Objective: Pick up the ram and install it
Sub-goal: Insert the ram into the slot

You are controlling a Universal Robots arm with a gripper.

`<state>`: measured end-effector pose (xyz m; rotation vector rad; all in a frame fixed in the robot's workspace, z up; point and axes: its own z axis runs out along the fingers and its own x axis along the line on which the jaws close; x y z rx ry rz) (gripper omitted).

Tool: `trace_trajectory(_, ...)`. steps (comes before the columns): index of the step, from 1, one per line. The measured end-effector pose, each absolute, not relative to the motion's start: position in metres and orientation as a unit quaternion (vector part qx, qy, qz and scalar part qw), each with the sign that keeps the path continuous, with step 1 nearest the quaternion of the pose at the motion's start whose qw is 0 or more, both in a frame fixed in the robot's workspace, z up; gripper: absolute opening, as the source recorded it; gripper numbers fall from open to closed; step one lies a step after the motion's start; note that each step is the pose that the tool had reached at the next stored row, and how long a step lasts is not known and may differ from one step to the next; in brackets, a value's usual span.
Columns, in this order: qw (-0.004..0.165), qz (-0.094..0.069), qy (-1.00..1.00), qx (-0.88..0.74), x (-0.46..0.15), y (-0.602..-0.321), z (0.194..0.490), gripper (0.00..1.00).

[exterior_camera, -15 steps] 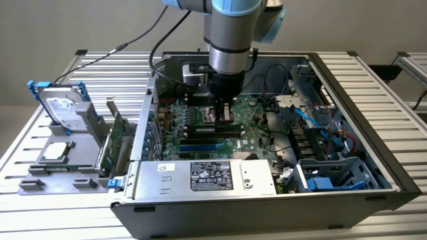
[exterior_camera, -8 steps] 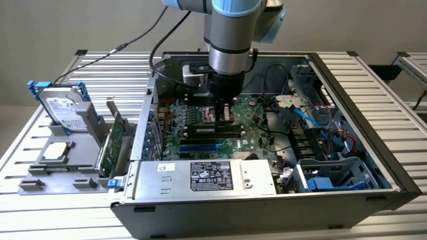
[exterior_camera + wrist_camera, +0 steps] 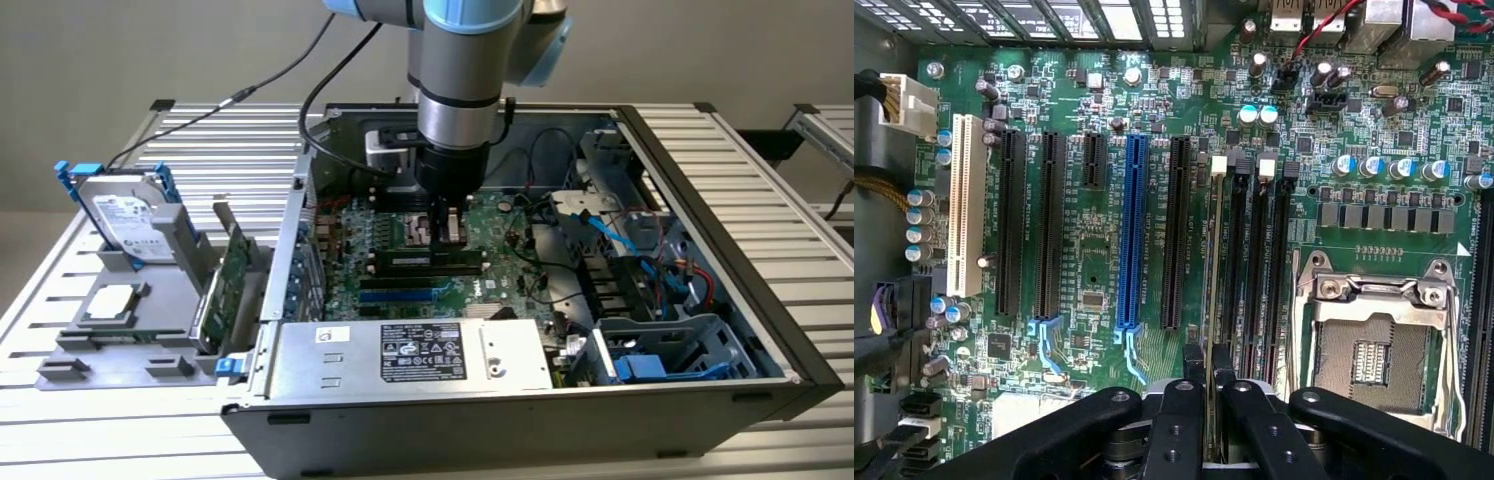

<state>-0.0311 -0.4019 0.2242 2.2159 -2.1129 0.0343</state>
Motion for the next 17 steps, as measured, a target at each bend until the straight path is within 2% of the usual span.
trace_trajectory(17,0.04,0.011,-0.689,0.723,-0.0312,-0.4008,0.2215,0.14)
